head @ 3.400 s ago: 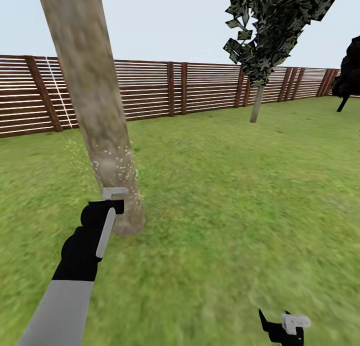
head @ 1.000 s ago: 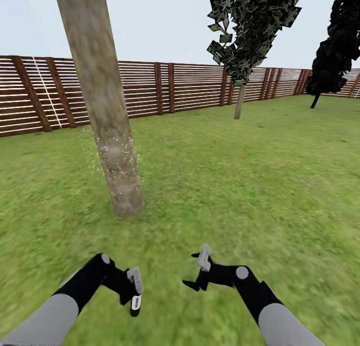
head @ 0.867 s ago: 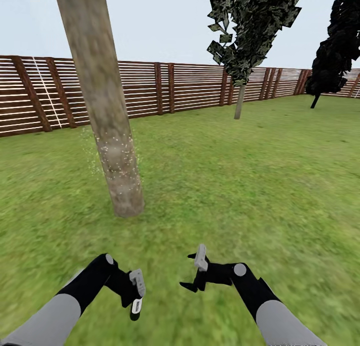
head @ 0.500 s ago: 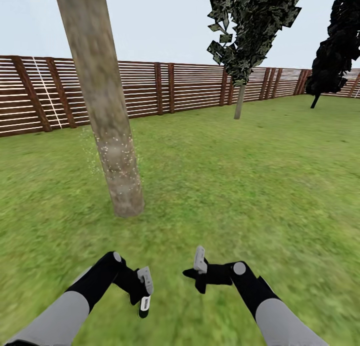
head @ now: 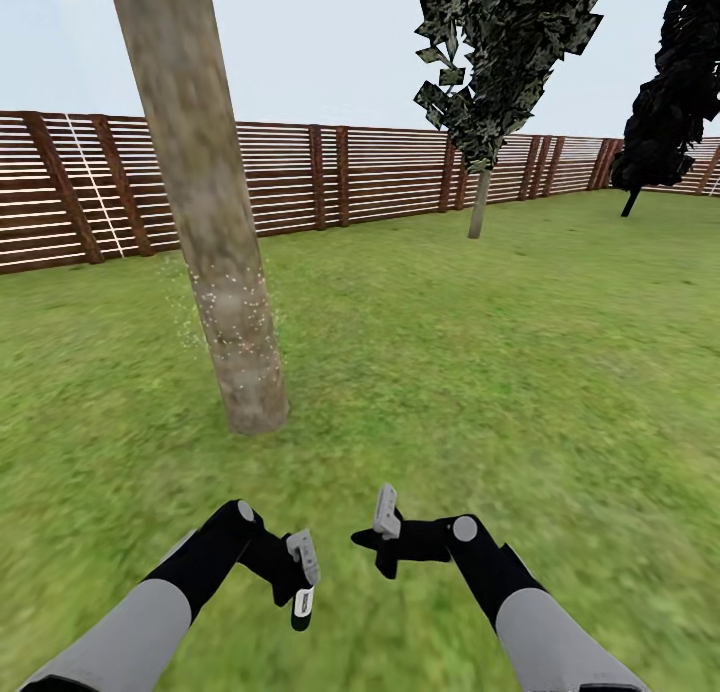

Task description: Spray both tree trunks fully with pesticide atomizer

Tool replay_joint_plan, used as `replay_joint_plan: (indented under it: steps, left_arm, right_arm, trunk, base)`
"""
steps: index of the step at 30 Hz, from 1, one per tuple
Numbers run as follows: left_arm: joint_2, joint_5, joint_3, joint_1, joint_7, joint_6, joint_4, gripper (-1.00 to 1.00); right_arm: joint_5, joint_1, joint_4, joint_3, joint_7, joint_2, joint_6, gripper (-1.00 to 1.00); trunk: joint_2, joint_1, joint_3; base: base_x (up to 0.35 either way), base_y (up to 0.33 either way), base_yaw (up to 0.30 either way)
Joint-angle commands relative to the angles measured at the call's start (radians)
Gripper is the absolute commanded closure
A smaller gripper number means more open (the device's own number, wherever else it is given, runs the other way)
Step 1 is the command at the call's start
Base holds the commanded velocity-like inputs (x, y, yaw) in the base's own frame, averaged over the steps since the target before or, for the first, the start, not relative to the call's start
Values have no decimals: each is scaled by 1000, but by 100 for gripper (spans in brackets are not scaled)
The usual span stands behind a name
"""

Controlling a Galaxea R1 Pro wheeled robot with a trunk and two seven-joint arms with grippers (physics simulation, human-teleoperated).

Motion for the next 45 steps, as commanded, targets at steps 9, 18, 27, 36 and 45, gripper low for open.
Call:
replay_joint_plan:
  steps: [9,18,27,36,45]
  left_arm:
    - [-1,14,1,-7,-5,7,-3,100]
    - [1,67,6,-6,-6,-5,-1,100]
    - [0,107,10,-4,-6,-19,0,100]
    - [-21,134,10,-4,-3,-20,0,100]
    - [-31,206,5,-4,-2,-21,0,100]
  right_arm:
    - [7,-1,-2,-5,4,13,-4,100]
    - [6,-1,-3,-5,48,17,-5,100]
    - [4,-5,-5,-5,50,17,-4,100]
    - [4,-13,-5,-5,50,19,-4,100]
    - [4,-13,-5,-5,51,19,-4,100]
  trunk:
    - [0,0,-1]
    - [0,0,-1]
    - [0,0,-1]
    - [0,0,-1]
    - [0,0,-1]
  base:
    - [0,0,0]
    - [0,0,0]
    - [0,0,0]
    - [0,0,0]
    - [0,0,0]
